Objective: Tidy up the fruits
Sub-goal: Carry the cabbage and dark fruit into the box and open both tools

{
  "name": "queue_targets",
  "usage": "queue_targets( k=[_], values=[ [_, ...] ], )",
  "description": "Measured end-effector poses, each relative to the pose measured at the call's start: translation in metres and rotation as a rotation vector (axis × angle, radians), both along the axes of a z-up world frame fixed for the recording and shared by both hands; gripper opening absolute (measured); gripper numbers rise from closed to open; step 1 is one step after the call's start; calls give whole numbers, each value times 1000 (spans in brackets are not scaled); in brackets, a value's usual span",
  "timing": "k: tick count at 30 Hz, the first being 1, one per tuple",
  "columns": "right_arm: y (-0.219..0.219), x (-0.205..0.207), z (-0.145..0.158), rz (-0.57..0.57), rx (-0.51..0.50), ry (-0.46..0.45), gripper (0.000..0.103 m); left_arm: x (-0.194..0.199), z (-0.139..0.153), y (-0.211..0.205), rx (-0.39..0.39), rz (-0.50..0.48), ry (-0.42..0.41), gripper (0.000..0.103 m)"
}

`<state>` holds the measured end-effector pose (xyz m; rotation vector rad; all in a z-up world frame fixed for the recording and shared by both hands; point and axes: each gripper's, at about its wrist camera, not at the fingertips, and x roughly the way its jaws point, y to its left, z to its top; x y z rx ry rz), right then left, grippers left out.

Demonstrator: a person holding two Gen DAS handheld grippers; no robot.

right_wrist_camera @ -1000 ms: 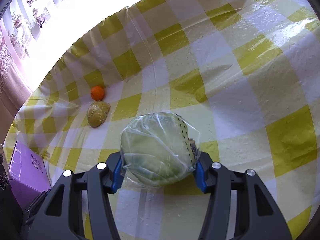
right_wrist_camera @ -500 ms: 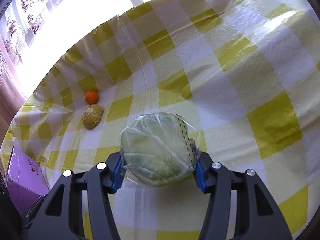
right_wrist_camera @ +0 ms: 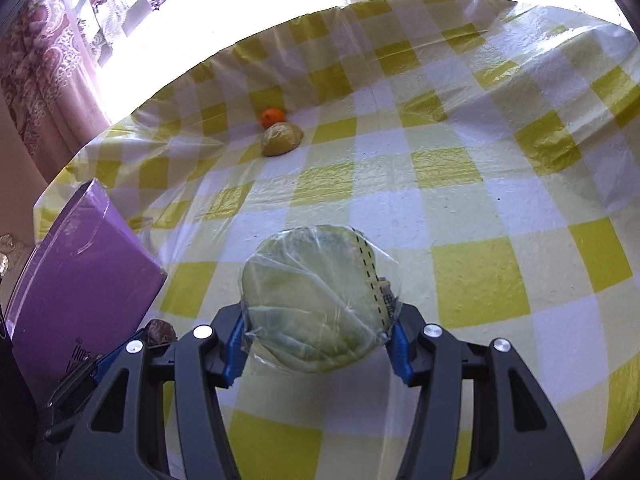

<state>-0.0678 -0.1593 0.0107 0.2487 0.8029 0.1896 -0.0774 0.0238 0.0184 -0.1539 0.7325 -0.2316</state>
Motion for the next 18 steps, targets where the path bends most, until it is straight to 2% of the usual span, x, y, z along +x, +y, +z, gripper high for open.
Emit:
queue_targets(
  k=[4, 9, 15, 18],
  values=[
    [18, -12, 2, 42, 0, 0, 56, -21, 12, 3, 14, 1, -67, 39],
    [37, -24, 9, 94, 67, -19, 56, -50, 42, 16, 53, 29, -200, 39],
    [74, -46, 47, 177, 112, -152, 56, -90, 85, 44, 87, 134, -370, 39],
    [98, -57, 74, 242, 111, -237, 56, -110, 107, 68, 75, 206, -443, 39]
  ],
)
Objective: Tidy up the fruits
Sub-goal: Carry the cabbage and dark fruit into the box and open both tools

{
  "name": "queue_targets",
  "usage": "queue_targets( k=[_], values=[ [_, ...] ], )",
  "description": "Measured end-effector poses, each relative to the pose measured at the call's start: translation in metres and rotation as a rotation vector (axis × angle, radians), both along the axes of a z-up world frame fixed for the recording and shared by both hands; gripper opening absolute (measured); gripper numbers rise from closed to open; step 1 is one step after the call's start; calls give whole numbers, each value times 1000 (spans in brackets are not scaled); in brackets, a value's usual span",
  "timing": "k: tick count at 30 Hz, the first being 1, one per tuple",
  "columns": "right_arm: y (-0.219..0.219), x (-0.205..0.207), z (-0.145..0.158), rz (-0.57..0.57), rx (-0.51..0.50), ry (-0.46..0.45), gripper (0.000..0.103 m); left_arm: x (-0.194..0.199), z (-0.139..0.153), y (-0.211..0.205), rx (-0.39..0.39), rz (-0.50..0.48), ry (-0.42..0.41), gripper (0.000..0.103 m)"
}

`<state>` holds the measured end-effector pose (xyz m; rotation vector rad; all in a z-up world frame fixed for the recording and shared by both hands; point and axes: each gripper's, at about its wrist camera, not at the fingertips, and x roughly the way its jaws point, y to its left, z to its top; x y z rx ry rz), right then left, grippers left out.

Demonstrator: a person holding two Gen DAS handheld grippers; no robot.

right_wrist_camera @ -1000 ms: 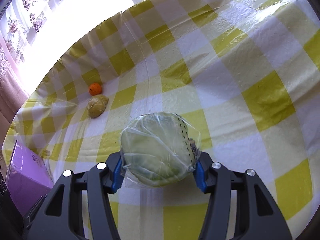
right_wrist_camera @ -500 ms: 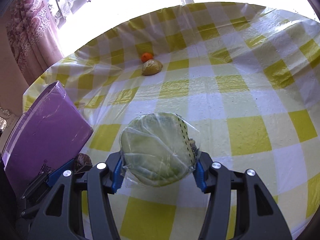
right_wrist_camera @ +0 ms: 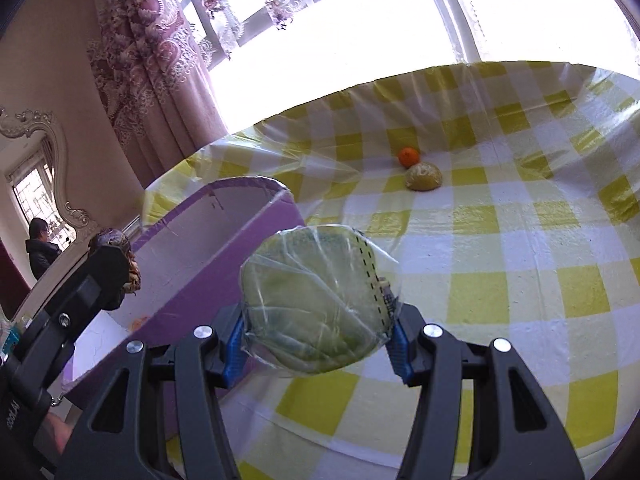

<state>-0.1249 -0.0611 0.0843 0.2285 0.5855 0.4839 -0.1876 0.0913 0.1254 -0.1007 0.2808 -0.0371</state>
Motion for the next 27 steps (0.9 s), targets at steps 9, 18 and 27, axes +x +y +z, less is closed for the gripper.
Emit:
queue_targets(
  k=[9, 18, 27],
  values=[
    [83, -15, 50, 219, -39, -120, 56, -37, 33, 76, -89, 210, -73, 39],
    [160, -8, 39, 357, -243, -69, 56, -28, 12, 142, -183, 399, 88, 39],
    [203, -11, -16, 391, -610, -23, 57, -3, -30, 170, -168, 521, 374, 39]
  ],
)
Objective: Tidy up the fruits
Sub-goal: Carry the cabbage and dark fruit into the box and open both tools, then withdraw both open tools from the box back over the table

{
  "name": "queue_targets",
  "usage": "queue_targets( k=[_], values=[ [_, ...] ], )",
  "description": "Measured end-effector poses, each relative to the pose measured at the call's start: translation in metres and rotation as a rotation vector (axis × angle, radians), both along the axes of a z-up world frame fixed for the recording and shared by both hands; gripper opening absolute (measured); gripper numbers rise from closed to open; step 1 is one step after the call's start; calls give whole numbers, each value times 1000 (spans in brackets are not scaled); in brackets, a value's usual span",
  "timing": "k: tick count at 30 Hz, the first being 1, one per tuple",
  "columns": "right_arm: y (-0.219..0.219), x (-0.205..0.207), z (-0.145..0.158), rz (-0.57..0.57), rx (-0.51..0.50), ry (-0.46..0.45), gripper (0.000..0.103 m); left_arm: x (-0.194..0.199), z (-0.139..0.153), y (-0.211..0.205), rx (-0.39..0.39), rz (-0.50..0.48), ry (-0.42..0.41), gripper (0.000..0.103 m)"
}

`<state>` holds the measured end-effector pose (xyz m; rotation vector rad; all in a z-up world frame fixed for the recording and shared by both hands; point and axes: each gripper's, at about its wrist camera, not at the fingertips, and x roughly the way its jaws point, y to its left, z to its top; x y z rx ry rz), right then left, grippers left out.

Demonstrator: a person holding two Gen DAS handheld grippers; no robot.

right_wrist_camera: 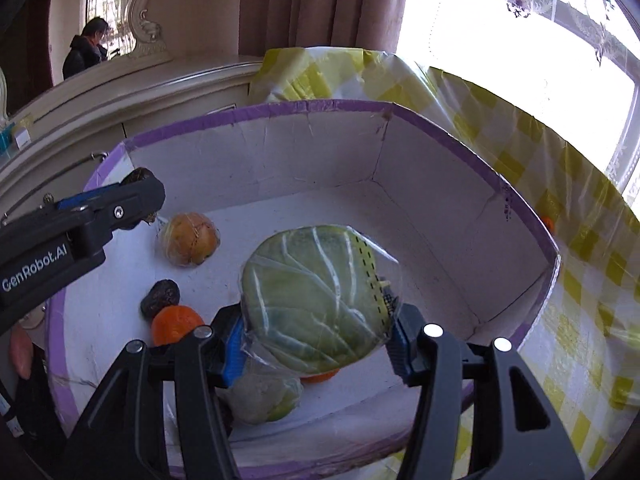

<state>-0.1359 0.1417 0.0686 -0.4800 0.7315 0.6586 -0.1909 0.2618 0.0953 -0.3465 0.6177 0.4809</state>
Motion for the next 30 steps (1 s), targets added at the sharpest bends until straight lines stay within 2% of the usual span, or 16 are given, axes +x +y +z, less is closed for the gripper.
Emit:
queue_targets(
  k=[7, 9, 11, 12, 13, 17, 23, 30],
  values=[
    [0, 3, -5, 1, -31, 16, 60, 8, -1, -12, 93, 3, 89, 41],
    [1, 4, -5, 2, -41, 24, 66, 12, -2, -15, 124, -12, 123, 50],
    [1, 4, -4, 2, -43, 19, 70, 15, -2, -17, 128, -44, 139, 71],
    [0, 3, -3, -16, -51, -4, 92, 16, -2, -19, 149, -32, 154, 83],
    [-2, 4, -2, -38, -48, -19, 102, 16, -1, -21, 167, -31, 147, 89],
    [-6, 5, 0, -32, -38, -21, 101, 17, -2, -23, 194, -23, 157, 89],
    [-9, 4, 1, -27, -15, -29, 101, 18, -1, -23, 188, -9, 154, 89],
    [-25, 0, 13, -6, 87, -60, 101, 10, 14, -30, 247, 69, 99, 89]
  ],
)
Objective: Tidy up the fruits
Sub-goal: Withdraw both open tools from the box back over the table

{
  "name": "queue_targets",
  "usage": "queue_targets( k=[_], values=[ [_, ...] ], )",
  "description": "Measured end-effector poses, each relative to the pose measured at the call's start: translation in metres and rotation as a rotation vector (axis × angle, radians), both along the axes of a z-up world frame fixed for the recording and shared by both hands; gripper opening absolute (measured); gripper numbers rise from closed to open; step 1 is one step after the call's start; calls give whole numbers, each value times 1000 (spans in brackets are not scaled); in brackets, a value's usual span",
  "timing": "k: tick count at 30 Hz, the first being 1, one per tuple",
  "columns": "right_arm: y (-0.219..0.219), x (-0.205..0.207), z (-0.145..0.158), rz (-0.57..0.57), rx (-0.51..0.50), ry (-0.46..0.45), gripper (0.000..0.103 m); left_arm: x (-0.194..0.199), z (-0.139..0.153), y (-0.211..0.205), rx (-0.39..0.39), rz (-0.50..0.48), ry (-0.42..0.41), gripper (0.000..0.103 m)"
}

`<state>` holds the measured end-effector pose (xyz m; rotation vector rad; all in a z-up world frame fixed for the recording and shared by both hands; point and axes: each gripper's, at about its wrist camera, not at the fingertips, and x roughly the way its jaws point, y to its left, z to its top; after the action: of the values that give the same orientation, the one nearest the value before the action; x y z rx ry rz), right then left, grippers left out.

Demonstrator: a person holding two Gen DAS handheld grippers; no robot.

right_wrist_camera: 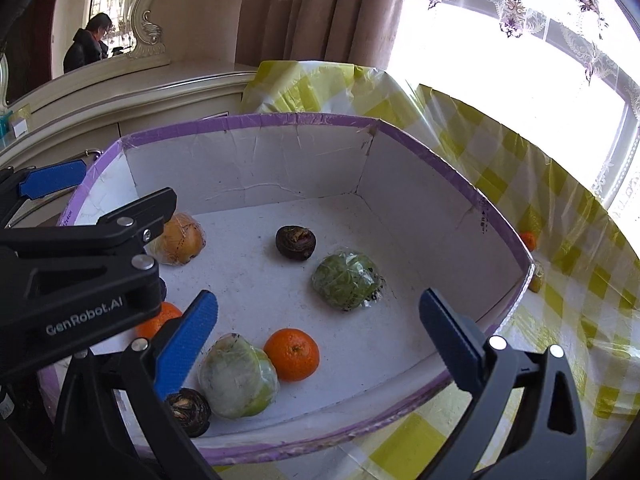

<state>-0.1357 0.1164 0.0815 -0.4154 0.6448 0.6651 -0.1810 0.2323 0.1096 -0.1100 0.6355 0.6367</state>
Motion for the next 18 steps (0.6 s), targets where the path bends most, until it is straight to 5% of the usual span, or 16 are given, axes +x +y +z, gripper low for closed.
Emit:
queue_targets(
  k=[4, 8, 12, 14, 18],
  values=[
    [-19, 0, 9, 3, 77, -17, 101, -2, 15, -18, 68, -2, -53, 89],
    [-55, 3, 18, -41, 207, -52, 101, -14, 40, -52, 150, -43, -216, 89],
    [-109, 17, 21, -173, 358, -67, 101, -16, 59, -95, 154, -171, -354, 90],
    [-140, 30, 17, -269, 421, -46, 101, -12, 63, -119, 156, -251, -406, 99],
    [-194, 60, 0, -458, 441, 3, 101, 11, 56, -171, 149, -436, -401, 99]
  ],
)
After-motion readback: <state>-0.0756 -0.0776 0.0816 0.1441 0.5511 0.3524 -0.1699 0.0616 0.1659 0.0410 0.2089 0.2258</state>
